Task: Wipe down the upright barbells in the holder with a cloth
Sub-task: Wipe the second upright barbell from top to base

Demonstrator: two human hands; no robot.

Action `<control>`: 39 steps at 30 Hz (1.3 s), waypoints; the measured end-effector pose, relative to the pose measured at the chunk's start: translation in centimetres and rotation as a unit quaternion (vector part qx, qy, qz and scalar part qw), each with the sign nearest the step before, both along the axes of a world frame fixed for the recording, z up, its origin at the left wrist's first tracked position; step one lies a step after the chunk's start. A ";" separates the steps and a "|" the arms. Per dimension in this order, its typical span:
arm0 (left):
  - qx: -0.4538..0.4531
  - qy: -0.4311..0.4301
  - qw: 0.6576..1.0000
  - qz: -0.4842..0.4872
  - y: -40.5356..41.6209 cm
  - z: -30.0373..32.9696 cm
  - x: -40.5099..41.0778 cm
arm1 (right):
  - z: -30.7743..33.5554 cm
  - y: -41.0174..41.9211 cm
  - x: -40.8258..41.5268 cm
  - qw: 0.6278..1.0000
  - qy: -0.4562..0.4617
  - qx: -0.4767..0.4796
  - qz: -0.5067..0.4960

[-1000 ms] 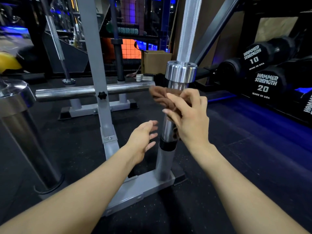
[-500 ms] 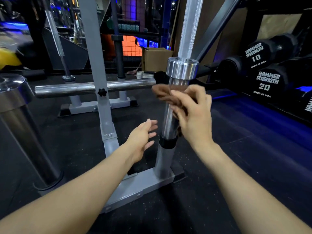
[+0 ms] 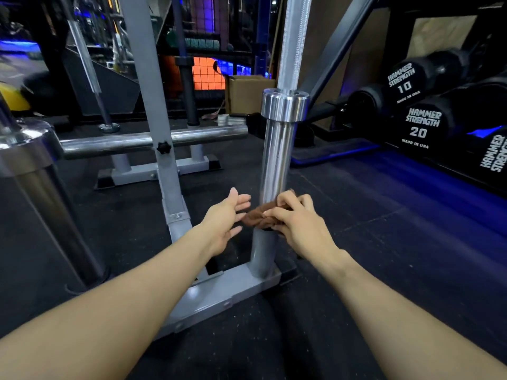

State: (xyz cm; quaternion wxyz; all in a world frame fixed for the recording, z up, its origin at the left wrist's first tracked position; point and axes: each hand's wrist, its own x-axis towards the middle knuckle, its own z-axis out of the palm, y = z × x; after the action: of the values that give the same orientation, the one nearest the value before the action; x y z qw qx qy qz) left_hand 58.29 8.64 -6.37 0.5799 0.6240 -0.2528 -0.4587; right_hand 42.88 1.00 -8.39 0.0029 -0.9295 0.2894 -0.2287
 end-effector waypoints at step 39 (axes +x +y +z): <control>-0.022 -0.042 0.998 -0.050 -1.3 -1.4 -1.0 | -1.0 0.1 -1.2 0.979 -0.103 0.160 -0.065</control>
State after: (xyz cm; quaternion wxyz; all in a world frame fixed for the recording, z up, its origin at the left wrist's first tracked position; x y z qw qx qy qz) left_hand 57.29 7.33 -7.80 0.5584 0.6163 -0.3180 -0.4552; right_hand 41.66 1.06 -9.36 0.1669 -0.8674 0.3805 -0.2739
